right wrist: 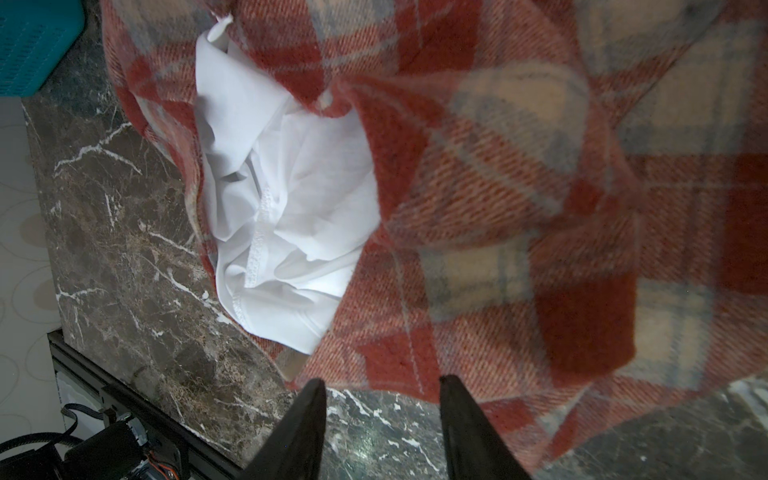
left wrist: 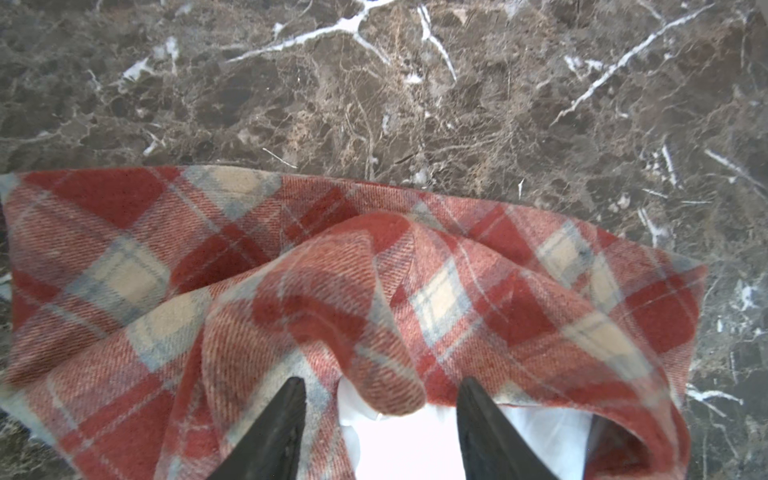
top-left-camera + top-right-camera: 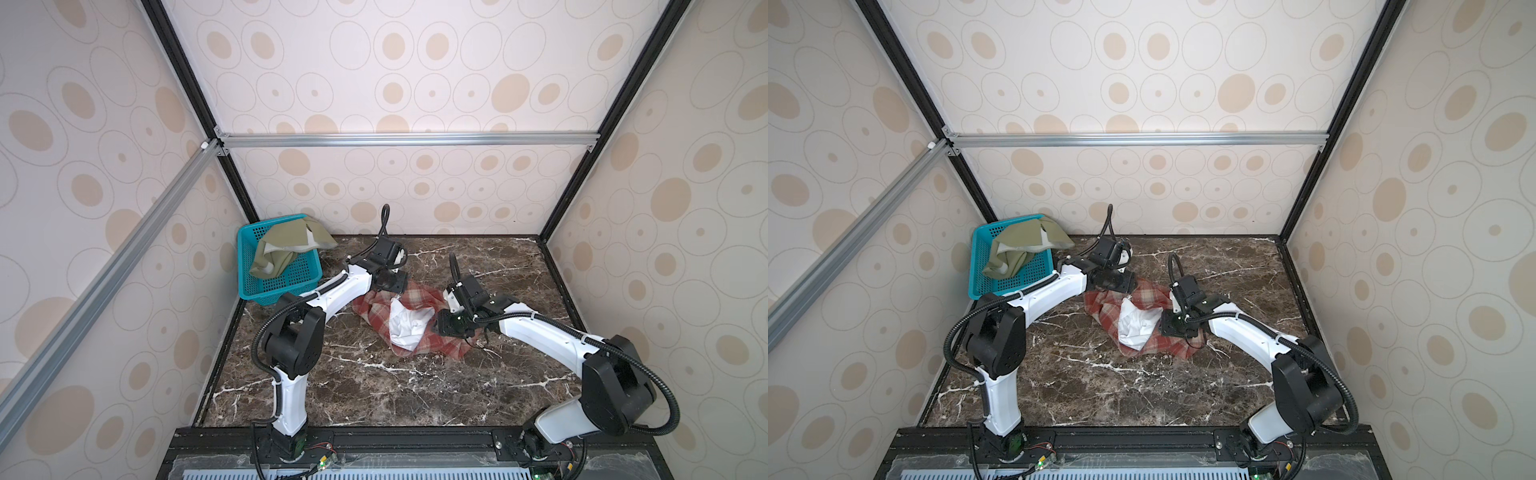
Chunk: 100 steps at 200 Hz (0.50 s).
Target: Fold and stack the skirts
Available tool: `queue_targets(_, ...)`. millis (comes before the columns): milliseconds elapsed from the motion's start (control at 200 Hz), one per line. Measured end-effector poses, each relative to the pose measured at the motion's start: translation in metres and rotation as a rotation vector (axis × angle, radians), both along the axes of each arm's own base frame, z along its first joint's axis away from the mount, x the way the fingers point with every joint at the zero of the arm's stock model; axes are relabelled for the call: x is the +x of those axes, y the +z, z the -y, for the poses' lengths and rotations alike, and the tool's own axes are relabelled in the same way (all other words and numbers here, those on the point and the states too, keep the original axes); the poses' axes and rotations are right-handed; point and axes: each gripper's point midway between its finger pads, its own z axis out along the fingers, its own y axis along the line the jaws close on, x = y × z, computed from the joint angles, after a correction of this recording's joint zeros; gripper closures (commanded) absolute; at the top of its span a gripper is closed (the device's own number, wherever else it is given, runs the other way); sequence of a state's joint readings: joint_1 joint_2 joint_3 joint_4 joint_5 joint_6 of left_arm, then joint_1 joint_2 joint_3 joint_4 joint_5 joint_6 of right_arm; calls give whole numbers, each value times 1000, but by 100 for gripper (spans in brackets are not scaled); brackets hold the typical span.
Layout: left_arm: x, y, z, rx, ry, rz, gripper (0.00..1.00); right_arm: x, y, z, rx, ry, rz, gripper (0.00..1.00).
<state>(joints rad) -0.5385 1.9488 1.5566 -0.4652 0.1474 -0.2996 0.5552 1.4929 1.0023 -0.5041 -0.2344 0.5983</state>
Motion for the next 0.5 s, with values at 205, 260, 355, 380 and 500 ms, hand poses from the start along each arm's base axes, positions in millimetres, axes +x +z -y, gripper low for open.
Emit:
queue_targets(205, -11, -20, -6, 18, 7, -43, 47, -1, -2, -1, 8, -4, -6, 52)
queue_targets(260, -10, -20, -5, 11, 13, -41, 50, -1, -1, -2, 14, -3, -3, 52)
queue_targets(355, -4, -17, -2, -8, 18, -22, 56, -1, -1, -3, 19, 1, -4, 52)
queue_targets(380, -3, -17, -1, -14, 22, -17, 58, -1, -1, -3, 19, 2, -4, 52)
queue_targets(500, 2, -20, 2, -24, 31, -10, 66, -4, -2, -6, 7, 19, 2, 53)
